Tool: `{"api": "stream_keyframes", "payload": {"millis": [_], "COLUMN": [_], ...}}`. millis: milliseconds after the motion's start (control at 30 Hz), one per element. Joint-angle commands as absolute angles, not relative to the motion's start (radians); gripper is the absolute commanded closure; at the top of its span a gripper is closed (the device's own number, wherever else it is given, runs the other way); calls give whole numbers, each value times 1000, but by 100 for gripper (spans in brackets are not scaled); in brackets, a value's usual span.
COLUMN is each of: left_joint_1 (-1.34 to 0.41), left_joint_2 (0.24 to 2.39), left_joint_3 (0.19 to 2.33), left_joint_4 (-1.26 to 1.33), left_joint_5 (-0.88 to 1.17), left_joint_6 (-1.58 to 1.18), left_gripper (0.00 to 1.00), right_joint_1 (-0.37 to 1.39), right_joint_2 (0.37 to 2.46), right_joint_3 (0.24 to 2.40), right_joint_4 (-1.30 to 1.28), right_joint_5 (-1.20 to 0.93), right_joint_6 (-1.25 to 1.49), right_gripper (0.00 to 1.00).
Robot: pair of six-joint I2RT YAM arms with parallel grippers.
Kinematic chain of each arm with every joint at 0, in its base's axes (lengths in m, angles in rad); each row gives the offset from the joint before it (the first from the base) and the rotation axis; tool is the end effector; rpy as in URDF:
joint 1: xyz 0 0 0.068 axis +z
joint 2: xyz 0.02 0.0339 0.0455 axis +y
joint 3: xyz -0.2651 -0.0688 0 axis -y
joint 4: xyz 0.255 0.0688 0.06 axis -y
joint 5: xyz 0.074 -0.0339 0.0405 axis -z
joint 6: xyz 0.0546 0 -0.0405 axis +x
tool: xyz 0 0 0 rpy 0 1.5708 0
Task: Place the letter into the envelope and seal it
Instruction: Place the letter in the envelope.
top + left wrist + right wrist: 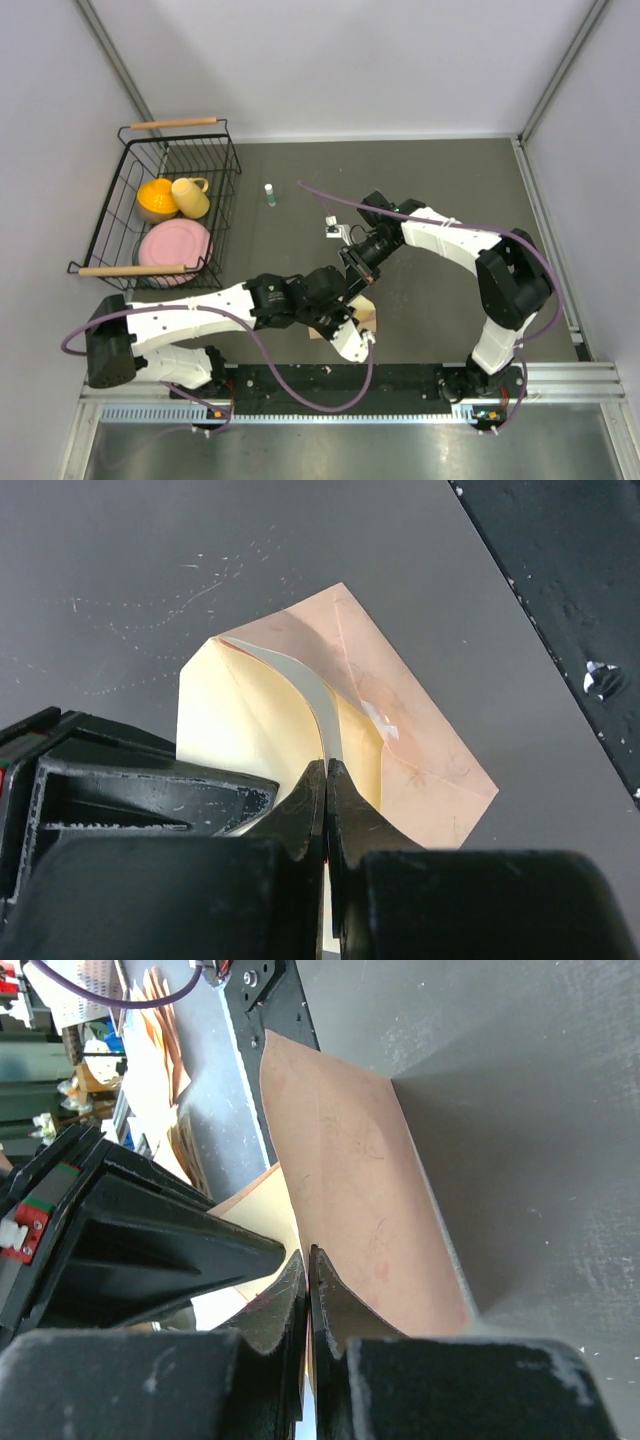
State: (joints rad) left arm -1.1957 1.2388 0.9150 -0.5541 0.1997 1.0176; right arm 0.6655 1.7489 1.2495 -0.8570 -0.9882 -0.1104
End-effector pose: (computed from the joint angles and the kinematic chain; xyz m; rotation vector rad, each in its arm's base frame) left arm 0.0910 -0.2607 0.2418 2.2305 1.0175 -0.3231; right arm 0.2406 0.2468 0.2033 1.1595 -2.4260 -1.4698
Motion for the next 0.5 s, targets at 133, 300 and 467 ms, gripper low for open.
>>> {"api": "stream_keyframes", "payload": {"millis": [133, 300, 467], "left_joint_1": [-1238, -1235, -1235], "left_joint_2": [1353, 1394, 1376], "left_joint_3": [1043, 1086, 1078], "left_joint_4": [-745, -816, -815], "left_joint_5": [45, 9, 9], "left_joint_6": [1092, 1046, 1058], "left_gripper": [100, 100, 100], "right_joint_1": [680, 681, 687], "right_joint_2": [1721, 1701, 1698], "right_joint_3": [1253, 1241, 1235], "right_joint_4": [-841, -842, -841], "right_joint_5": [-986, -985, -980], "right_joint_6": [-120, -127, -130], "right_gripper": [100, 100, 100]}}
